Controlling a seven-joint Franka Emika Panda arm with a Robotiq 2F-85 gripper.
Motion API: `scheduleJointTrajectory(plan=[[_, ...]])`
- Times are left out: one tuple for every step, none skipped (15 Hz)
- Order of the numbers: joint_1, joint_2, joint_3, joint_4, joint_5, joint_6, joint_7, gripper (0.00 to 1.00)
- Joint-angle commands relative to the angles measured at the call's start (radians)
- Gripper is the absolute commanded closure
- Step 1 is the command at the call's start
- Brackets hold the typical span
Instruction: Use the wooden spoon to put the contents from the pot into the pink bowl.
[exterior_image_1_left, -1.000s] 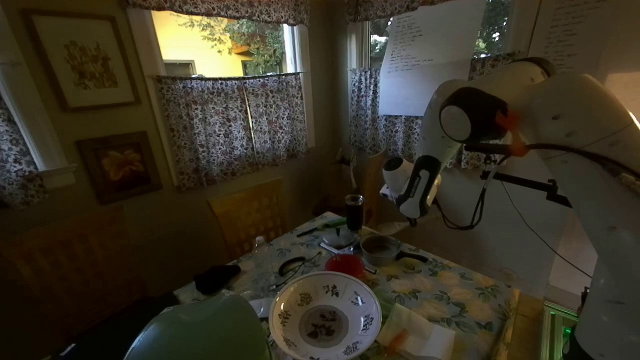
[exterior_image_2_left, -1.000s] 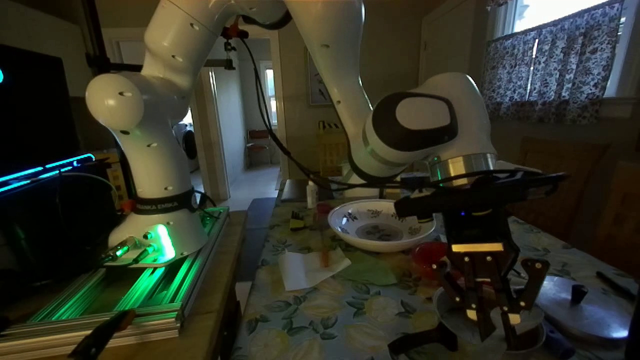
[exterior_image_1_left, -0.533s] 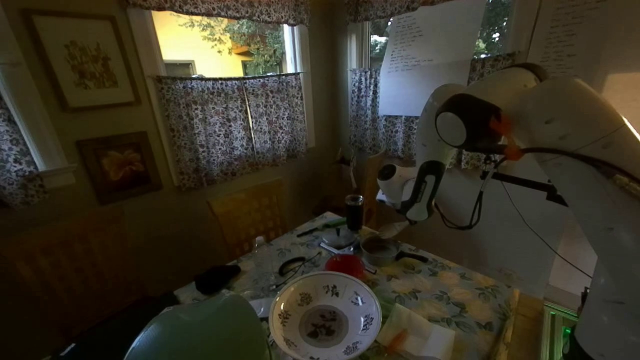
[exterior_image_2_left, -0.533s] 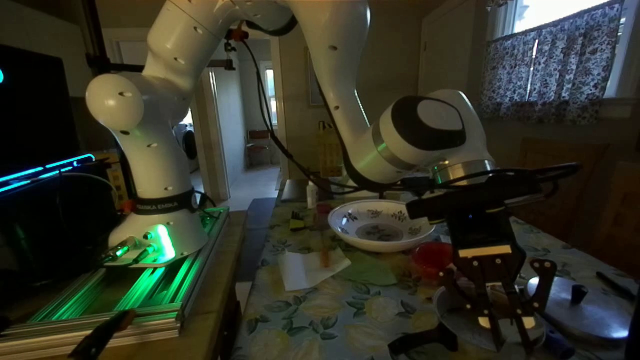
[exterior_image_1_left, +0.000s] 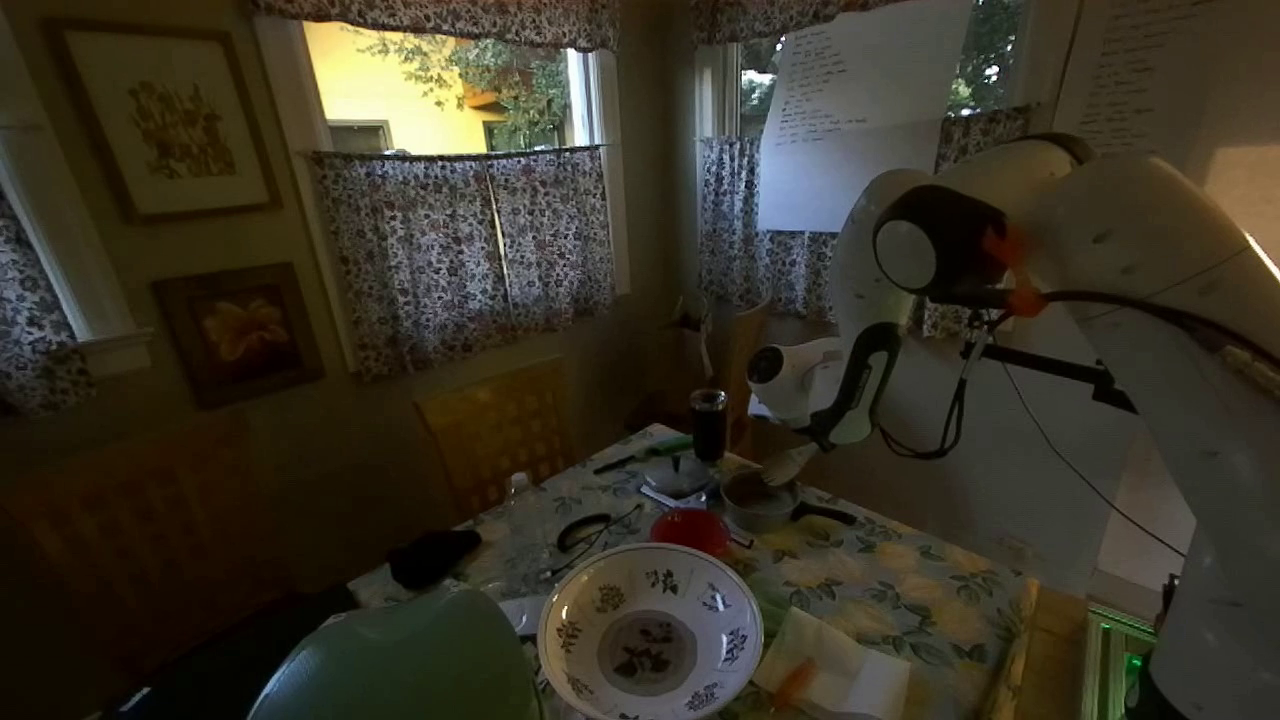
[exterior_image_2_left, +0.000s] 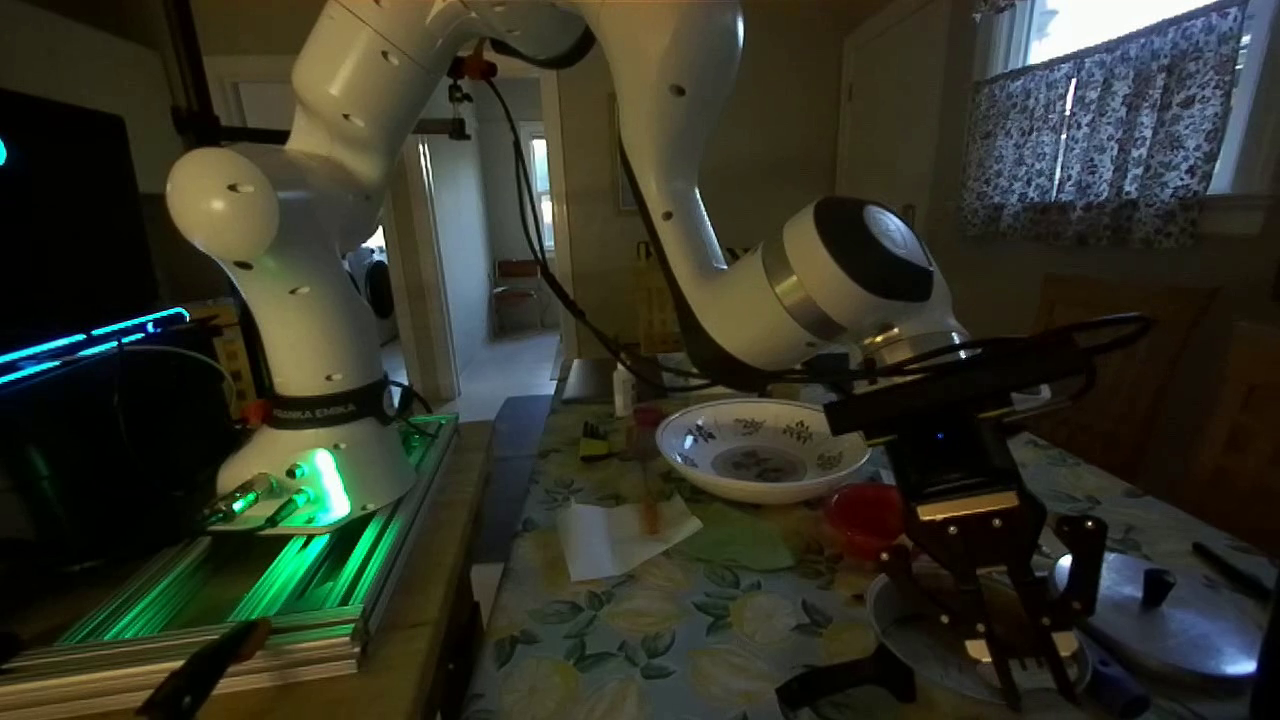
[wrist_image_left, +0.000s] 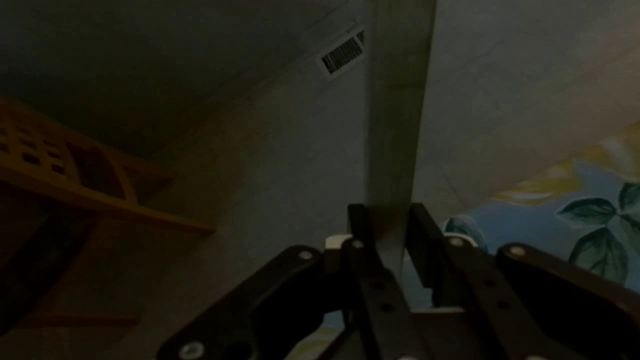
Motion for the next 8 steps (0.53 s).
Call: scheduleJointTrajectory(plan=[[-0.049,0.004,0.065,0.025,-0.118,-0.051,0.049,0.94],[-0.058,0.004,0.079,0.025,-0.138,-0.058,0.054,0.94],[-0.068,0.006,0.093,0.026,-0.153,-0.064,0.057,0.94],[-0.077,0.008,0.107,0.028,-0.168,-0.069,0.061,0.94],[-0.087,0.011,0.12,0.03,-0.176,-0.069,0.061,0.94],[-0.095,0.013,0.132,0.031,-0.187,-0.069,0.064,0.94],[-0.102,0.016,0.142,0.033,-0.196,-0.068,0.067,0.94],[-0.109,0.019,0.153,0.034,-0.199,-0.064,0.066,0.94]])
